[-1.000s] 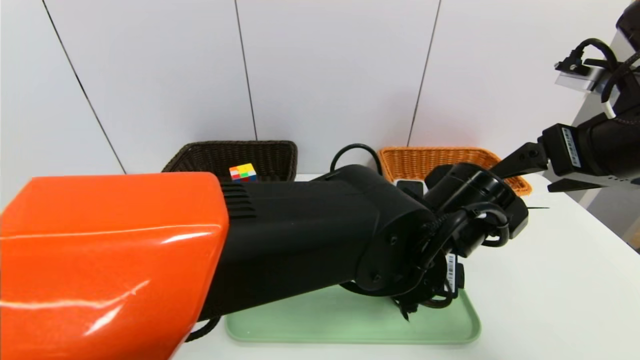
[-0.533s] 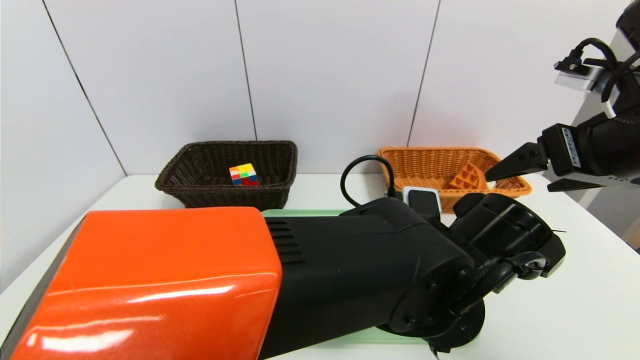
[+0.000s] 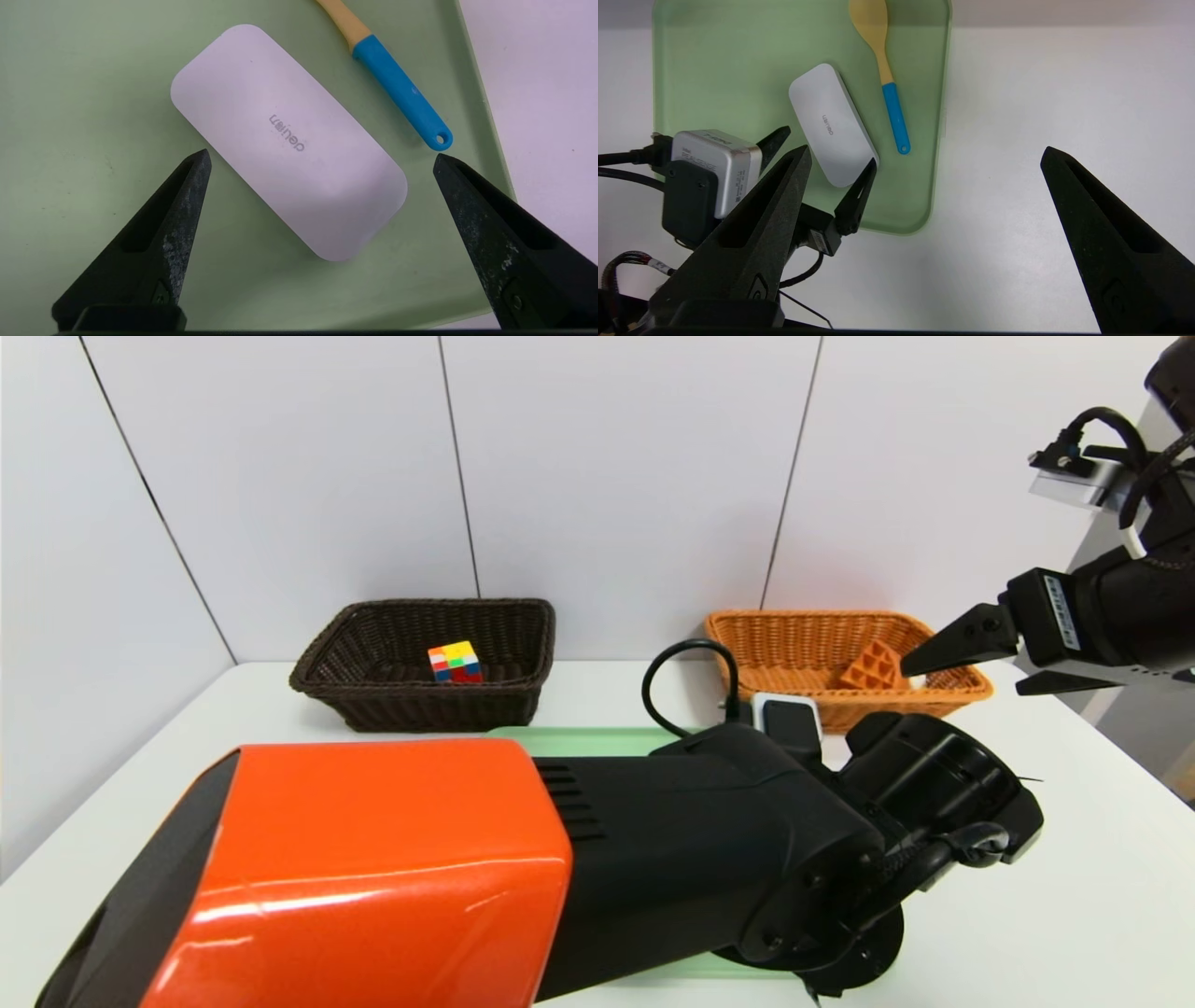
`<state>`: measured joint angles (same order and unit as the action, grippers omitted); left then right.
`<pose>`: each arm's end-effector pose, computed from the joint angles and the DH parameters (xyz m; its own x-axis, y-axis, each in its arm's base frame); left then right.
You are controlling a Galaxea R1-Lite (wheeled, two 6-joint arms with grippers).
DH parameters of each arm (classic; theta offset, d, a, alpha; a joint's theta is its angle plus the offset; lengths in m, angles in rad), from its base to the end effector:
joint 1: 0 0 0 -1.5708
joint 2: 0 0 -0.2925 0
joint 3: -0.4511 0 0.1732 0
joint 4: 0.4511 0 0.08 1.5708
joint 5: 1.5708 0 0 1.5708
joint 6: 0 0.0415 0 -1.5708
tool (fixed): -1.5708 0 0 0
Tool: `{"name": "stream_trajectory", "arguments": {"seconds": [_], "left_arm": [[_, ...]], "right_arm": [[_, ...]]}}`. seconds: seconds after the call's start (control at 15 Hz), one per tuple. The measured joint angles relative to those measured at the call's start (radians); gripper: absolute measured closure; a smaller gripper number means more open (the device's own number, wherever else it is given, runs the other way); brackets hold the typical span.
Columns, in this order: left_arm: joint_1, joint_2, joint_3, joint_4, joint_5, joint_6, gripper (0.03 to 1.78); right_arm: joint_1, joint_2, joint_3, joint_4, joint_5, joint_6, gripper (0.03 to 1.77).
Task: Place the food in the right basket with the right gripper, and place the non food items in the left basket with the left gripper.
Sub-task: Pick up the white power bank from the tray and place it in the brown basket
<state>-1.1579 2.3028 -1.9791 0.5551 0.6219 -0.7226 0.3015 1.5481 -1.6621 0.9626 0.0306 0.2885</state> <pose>0.1986 -0.3932 0.1520 0.7417 -0.2413 -0.6258 0.2422 0.9664 -0.0855 0.2096 0.0665 0.2940 0.6218 0.2254 -0.7500 -0.0992 0.9726 0.2101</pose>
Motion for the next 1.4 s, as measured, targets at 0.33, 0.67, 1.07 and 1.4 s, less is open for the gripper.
{"name": "stream_trajectory", "arguments": {"seconds": [0.33,0.67,1.07,1.4], "left_arm": [[0.019,0.033,0.0,-0.006,0.0,0.001,0.12],[0.032,0.054,0.0,-0.006,0.0,0.002,0.12],[0.044,0.077,0.0,-0.005,0.0,0.001,0.12],[0.047,0.084,0.0,-0.006,0.0,0.002,0.12]], "right_arm": [[0.003,0.0,0.013,0.002,0.0,0.002,0.1],[0.003,-0.001,0.021,0.001,-0.001,0.003,0.1],[0.004,-0.004,0.033,0.001,-0.001,0.004,0.1],[0.004,-0.004,0.035,0.0,0.0,0.004,0.1]]}}
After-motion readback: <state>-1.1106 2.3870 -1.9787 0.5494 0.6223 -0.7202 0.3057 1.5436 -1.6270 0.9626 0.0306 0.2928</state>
